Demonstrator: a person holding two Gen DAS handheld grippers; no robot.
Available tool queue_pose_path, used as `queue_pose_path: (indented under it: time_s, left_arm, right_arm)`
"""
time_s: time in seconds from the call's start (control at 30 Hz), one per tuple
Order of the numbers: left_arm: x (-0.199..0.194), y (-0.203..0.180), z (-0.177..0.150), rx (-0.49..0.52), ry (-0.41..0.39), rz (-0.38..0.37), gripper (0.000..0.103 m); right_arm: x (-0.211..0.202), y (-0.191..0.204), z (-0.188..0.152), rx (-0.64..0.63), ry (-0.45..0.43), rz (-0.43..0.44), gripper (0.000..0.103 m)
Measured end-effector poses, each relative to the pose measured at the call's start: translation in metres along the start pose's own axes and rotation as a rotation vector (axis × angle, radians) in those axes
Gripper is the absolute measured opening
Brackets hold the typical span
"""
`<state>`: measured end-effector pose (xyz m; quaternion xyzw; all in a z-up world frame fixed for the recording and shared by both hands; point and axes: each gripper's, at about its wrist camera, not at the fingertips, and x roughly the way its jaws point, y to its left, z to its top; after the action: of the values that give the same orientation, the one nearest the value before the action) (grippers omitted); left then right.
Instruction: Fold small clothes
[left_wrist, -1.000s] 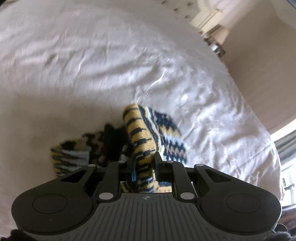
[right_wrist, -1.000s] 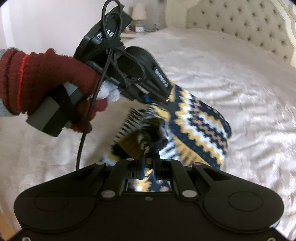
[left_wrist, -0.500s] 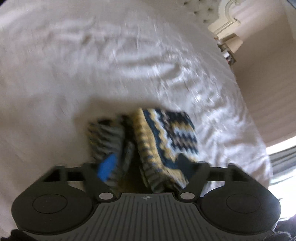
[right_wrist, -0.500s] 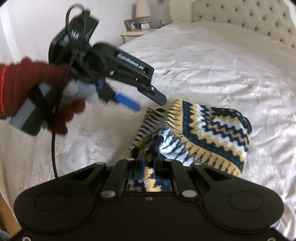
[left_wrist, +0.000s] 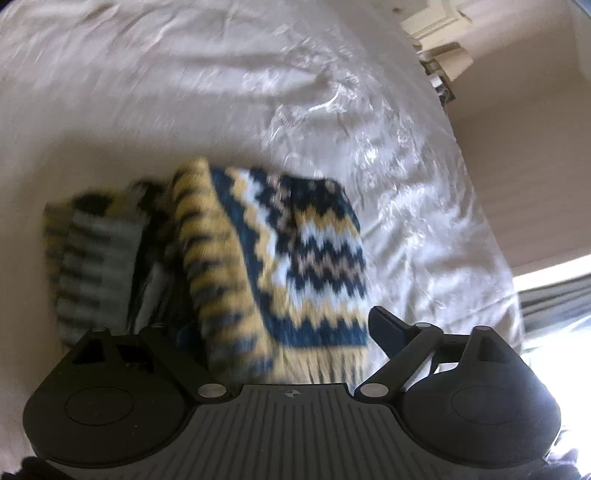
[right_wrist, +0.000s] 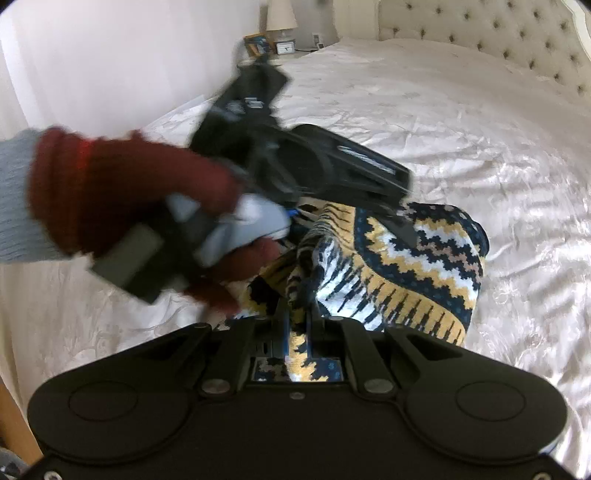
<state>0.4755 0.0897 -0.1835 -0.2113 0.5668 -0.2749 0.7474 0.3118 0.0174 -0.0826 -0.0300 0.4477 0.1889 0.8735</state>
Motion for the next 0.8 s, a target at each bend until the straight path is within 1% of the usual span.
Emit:
queue_pose_path:
  time_s: [0.03, 0.07, 0.1, 0.17, 0.27, 0.37, 0.43, 0.53, 0.6, 0.63, 0.7, 0.73, 0.77, 0.8]
  left_arm:
    - [0.001, -0.002, 0.001, 0.009, -0.005, 0.032, 0.05]
    - [0.004, -0.003, 0.003, 0.016, -0.006, 0.095, 0.027]
    - [0.006, -0.003, 0.004, 0.027, 0.002, 0.125, 0.017]
    - [0.003, -0.004, 0.002, 0.051, -0.013, 0.108, 0.016]
    - [-0.013, -0.019, -0.002, 0.124, -0.046, 0.137, 0.015]
    - [-0.045, -0.036, -0.004, 0.206, -0.122, 0.13, 0.015]
    - [-0.056, -0.037, -0.004, 0.241, -0.112, 0.135, 0.015]
    - [-0.058, -0.019, -0.005, 0.248, -0.085, 0.196, 0.015]
    - [-0.054, 0.002, -0.007, 0.203, -0.071, 0.239, 0.015]
    - [-0.052, 0.013, -0.008, 0.172, -0.063, 0.24, 0.016]
    - [-0.045, 0.029, -0.009, 0.149, -0.044, 0.234, 0.017]
    - [-0.043, 0.032, -0.009, 0.149, -0.042, 0.238, 0.021]
    - [-0.039, 0.036, -0.009, 0.153, -0.045, 0.243, 0.025]
    - [-0.035, 0.04, -0.008, 0.156, -0.04, 0.249, 0.032]
  right_arm:
    - [0.001, 0.001, -0.001, -0.006, 0.0, -0.001, 0.014]
    - [0.001, 0.002, -0.002, -0.01, 0.0, -0.002, 0.014]
    - [0.002, 0.003, -0.003, -0.011, 0.0, -0.002, 0.014]
    - [0.002, 0.004, -0.004, -0.011, 0.001, -0.005, 0.014]
    - [-0.003, 0.006, -0.004, -0.018, -0.012, -0.002, 0.014]
    - [-0.014, 0.014, 0.0, -0.037, -0.04, 0.024, 0.014]
    - [-0.017, 0.021, 0.005, -0.056, -0.049, 0.051, 0.014]
    - [-0.005, 0.033, 0.007, -0.078, -0.036, 0.09, 0.014]
    - [0.01, 0.041, 0.006, -0.101, -0.012, 0.109, 0.014]
    - [0.02, 0.045, 0.005, -0.112, 0.008, 0.121, 0.014]
    - [0.041, 0.053, 0.0, -0.139, 0.05, 0.133, 0.014]
    - [0.05, 0.056, -0.003, -0.148, 0.071, 0.133, 0.015]
    - [0.058, 0.059, -0.006, -0.156, 0.097, 0.13, 0.024]
    - [0.068, 0.06, -0.009, -0.159, 0.129, 0.131, 0.025]
